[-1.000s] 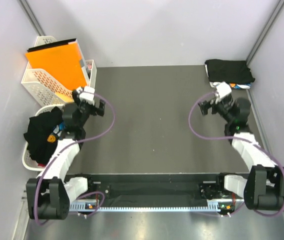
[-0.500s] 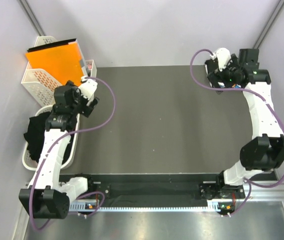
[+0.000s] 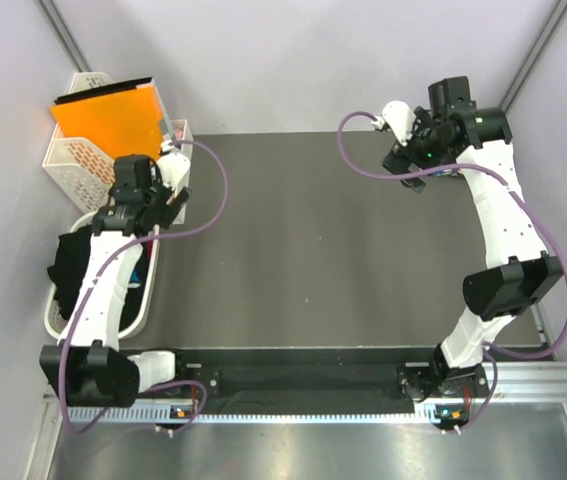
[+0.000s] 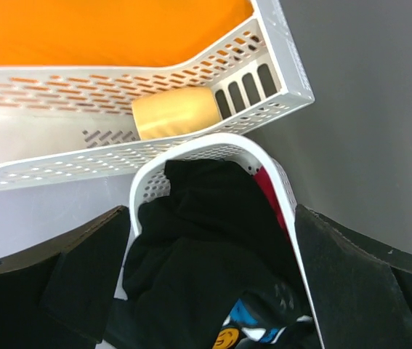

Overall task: Fold and stack the t-shirts
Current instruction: Grab crumpled tshirt from bin with the left arm

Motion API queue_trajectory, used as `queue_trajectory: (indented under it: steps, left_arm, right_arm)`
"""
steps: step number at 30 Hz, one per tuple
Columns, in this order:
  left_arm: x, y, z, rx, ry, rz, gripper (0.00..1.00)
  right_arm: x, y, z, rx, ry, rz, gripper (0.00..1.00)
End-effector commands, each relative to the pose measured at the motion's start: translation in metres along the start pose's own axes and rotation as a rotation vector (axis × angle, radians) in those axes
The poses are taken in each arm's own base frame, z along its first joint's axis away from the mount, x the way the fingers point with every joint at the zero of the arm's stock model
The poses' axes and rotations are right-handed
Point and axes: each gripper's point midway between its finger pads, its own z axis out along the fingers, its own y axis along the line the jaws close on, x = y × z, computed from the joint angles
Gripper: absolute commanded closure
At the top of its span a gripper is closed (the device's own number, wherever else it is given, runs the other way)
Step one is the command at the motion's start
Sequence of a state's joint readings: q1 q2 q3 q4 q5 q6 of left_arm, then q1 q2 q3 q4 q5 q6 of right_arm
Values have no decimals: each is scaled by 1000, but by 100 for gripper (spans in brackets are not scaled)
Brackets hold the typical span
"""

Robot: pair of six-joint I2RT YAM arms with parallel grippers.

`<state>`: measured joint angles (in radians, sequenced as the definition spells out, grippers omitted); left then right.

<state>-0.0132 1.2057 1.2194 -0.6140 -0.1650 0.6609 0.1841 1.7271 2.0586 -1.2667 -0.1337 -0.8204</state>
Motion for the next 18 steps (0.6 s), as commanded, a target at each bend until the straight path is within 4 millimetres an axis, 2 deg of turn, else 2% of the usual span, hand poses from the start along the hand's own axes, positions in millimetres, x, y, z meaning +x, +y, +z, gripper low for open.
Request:
queue_trajectory:
  steps: [1, 2, 3, 4, 7, 10, 12, 13, 14, 15, 16, 18]
  left_arm:
    - [13, 4, 32, -45, 127, -104, 5]
    - [21, -5, 35, -13, 172, -108, 8]
    - [31, 0, 38, -29, 204, -132, 8]
    - [36, -5, 42, -14, 221, -132, 8]
    - [37, 4, 46, -74, 206, -131, 8]
    - [38, 9, 51, -83, 238, -91, 8]
    - [40, 22, 57, -133, 278, -46, 8]
    - [38, 35, 57, -186, 290, -38, 8]
    - [42, 48, 52, -258, 345, -15, 8]
    - [52, 51, 52, -254, 396, 0, 9]
    - [47, 60, 47, -272, 400, -2, 9]
    - [50, 72, 38, -293, 426, -14, 9]
  right_arm:
    - [26, 18, -24, -47, 138, -38, 0]
    - [22, 16, -23, -30, 122, -16, 0]
    - [19, 18, -22, -33, 104, 0, 0]
    - [17, 23, -19, -56, 97, 8, 0]
    - [8, 42, -12, -140, 28, 21, 0]
    - [-2, 53, -8, -195, -35, 37, 0]
    - [2, 53, -3, -198, -16, 42, 0]
    - [7, 56, 1, -208, 5, 37, 0]
    - [9, 55, 3, -201, 9, 30, 0]
    - [12, 54, 5, -192, 19, 24, 0]
    - [15, 55, 8, -185, 19, 14, 0]
    - [17, 56, 10, -182, 18, 9, 0]
